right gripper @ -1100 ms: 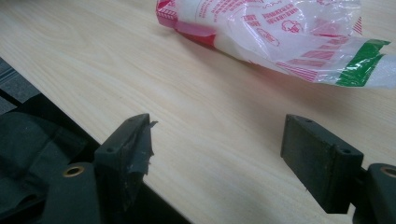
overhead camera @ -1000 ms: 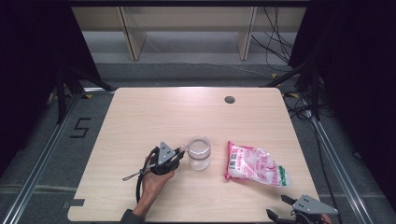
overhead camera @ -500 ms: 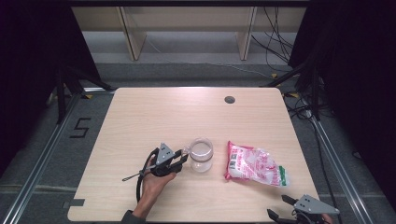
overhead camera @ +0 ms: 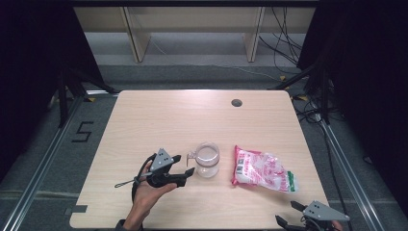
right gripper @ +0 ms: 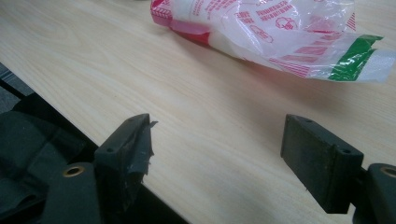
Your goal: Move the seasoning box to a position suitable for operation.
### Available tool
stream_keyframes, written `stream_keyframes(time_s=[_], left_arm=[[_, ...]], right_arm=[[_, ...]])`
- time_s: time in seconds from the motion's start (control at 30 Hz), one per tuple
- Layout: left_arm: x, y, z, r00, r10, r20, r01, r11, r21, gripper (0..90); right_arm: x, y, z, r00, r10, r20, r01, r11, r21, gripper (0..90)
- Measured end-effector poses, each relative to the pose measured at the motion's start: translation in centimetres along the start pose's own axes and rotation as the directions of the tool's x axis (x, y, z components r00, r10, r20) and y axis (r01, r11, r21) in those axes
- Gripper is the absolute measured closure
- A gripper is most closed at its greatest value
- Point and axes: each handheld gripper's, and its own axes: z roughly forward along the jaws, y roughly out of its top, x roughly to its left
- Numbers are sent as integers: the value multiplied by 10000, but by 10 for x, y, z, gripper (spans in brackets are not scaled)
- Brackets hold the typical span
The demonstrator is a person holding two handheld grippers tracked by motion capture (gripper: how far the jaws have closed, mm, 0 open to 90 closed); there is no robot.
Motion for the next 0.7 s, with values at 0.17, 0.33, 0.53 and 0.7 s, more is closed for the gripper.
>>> stream_keyframes(time_s=[0.17, 0.33, 0.53, 0.7], left_arm=[[-2, 6, -5, 9999, -79, 91, 81, 9997, -252, 310], [-1, 9, -11, 9980, -623, 57, 625, 9971, -437, 303], [-1, 15, -14, 9972, -705, 240, 719, 9952, -669, 313], [-5, 23, -15, 9994, -284, 172, 297, 9962, -816, 412]], right_arm=[[-1, 0, 0, 10000, -8, -19, 8, 10000, 14, 255], [1, 0, 0, 9999, -126, 12, 126, 9999, -9, 250], [1, 0, 1, 9999, -108, 102, 108, 9999, 6, 250], [4, 0, 1, 9999, 109, 20, -110, 9998, 136, 250]])
